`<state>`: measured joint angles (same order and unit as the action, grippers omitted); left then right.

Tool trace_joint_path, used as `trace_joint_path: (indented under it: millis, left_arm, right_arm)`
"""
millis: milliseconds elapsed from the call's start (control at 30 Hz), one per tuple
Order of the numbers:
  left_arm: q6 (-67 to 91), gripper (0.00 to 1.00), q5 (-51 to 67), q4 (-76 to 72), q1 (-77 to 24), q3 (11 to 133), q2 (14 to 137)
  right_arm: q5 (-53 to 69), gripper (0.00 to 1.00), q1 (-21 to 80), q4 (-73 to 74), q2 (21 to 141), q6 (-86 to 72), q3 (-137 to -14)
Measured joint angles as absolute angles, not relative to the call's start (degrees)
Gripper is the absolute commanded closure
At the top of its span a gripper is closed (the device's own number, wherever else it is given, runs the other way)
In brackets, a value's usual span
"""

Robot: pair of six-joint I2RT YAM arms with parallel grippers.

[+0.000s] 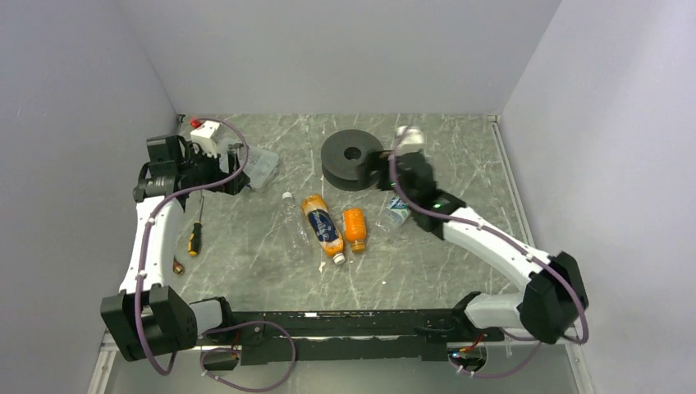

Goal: Unscrew the bottle caps

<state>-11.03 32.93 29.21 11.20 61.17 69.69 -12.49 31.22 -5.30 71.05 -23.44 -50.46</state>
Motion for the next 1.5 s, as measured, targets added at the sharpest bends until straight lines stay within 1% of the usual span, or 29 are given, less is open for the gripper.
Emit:
trace_joint_path:
  millis: [133, 200, 300, 433, 600, 800, 1033, 1300, 1367, 1500]
  left_arm:
    - [-11.9, 0.01, 33.8, 37.5, 11.6, 64.9, 67.0]
    - [-11.5, 0.01, 33.6, 40.6, 12.0, 66.3, 66.2]
    - [-10.5, 0.01, 33.0, 42.9, 12.5, 67.4, 65.8]
    - [-8.3, 0.01, 31.3, 46.8, 13.7, 70.2, 66.7]
    - [-6.5, 0.01, 30.3, 49.8, 15.4, 73.3, 69.2]
    - [-6.2, 0.01, 30.3, 52.6, 16.3, 73.4, 69.7]
    - [-6.1, 0.01, 31.4, 55.2, 16.3, 73.8, 69.7]
    - [-5.9, 0.01, 33.1, 57.3, 16.5, 79.2, 69.7]
    - [-5.7, 0.01, 33.7, 57.5, 16.5, 80.2, 69.7]
    - [-5.3, 0.01, 35.6, 58.3, 16.5, 80.9, 69.8]
  right_arm:
    - [-16.9, 0.01, 47.7, 1.4, 78.2, -22.6, -58.6]
    - [-19.1, 0.01, 53.0, 5.5, 83.4, -22.5, -63.1]
    - [-21.2, 0.02, 59.2, 10.2, 91.8, -22.5, -70.3]
    - [-21.3, 0.02, 64.3, 14.4, 99.7, -22.5, -76.2]
    - [-20.4, 0.02, 65.2, 18.2, 107.4, -22.4, -83.7]
    - [-17.8, 0.02, 64.9, 20.2, 111.6, -22.5, -87.7]
    - [-16.1, 0.03, 64.7, 22.7, 121.9, -22.1, -97.4]
    - [-16.4, 0.06, 62.9, 25.5, 129.2, -22.1, -102.7]
    - [-16.5, 0.08, 62.5, 25.7, 130.1, -22.1, -103.7]
    - [-16.4, 0.20, 61.8, 26.1, 131.3, -22.2, -103.9]
